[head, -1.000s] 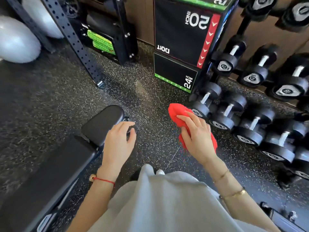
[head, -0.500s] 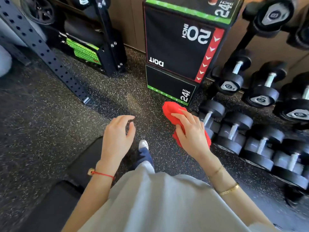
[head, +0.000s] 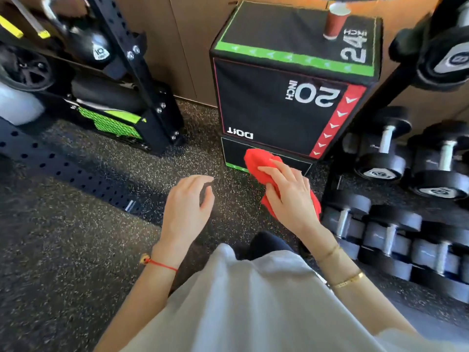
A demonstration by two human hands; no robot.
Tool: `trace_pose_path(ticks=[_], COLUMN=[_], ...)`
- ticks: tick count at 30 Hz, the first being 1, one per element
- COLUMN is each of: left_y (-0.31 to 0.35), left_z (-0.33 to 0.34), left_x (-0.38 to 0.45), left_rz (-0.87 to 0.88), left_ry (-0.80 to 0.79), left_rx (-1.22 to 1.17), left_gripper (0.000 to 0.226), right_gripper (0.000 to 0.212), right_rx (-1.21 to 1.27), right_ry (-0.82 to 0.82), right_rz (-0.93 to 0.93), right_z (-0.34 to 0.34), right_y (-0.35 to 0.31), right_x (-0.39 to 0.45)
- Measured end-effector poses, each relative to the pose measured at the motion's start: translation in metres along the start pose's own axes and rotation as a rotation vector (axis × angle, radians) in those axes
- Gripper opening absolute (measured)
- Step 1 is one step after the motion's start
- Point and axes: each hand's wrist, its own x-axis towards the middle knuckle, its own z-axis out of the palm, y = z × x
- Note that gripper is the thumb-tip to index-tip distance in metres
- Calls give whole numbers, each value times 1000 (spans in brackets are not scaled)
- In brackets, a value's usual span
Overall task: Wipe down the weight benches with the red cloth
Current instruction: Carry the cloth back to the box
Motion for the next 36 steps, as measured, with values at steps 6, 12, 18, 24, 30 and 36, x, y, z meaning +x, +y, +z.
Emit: trace_pose_path(ticks=[6,12,18,24,30,36], left_y=[-33,-54,-57,-54,-57,-70], left_z=[15,28,36,49,65,70], left_x=[100,222,349,447,526,598], left_rz=[21,53,94,118,175,264], left_ry=[-35,-12,4,-22,-63,-145], left_rx=[2,10,-16,-54,-77,-86], left_gripper=[24,24,25,24,23,24], right_gripper=[39,39,39,39,39,38], right_rx=[0,-15,-17,-59,-99,-170], right_ry=[-3,19,65,85,107,122], right_rz=[29,30,47,67,136,223], right_z=[22,31,25,16,19,40], right_y=[6,23,36,52,67,76], right_x=[95,215,342,438,531,606])
